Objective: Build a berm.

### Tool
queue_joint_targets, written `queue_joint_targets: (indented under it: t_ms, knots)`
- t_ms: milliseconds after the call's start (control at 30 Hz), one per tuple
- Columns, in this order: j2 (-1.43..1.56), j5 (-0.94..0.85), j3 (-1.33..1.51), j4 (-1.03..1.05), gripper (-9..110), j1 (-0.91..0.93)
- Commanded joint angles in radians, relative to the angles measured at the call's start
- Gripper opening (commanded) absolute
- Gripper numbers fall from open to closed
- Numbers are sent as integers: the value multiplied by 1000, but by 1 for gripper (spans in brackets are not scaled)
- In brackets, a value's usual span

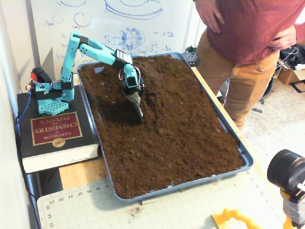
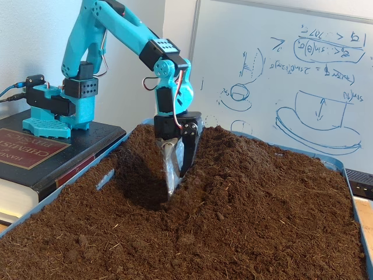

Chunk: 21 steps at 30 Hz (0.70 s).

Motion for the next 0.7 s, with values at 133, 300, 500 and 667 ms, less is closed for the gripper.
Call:
queue_joint_targets:
  t_ms: [133, 300, 500, 667]
  knots:
    - [-15, 11, -104, -12, 1, 0]
    - [-110, 11, -109, -12, 1, 3]
    - [-164, 11, -225, -12, 1, 3]
    - [-199, 12, -351, -12, 1, 3]
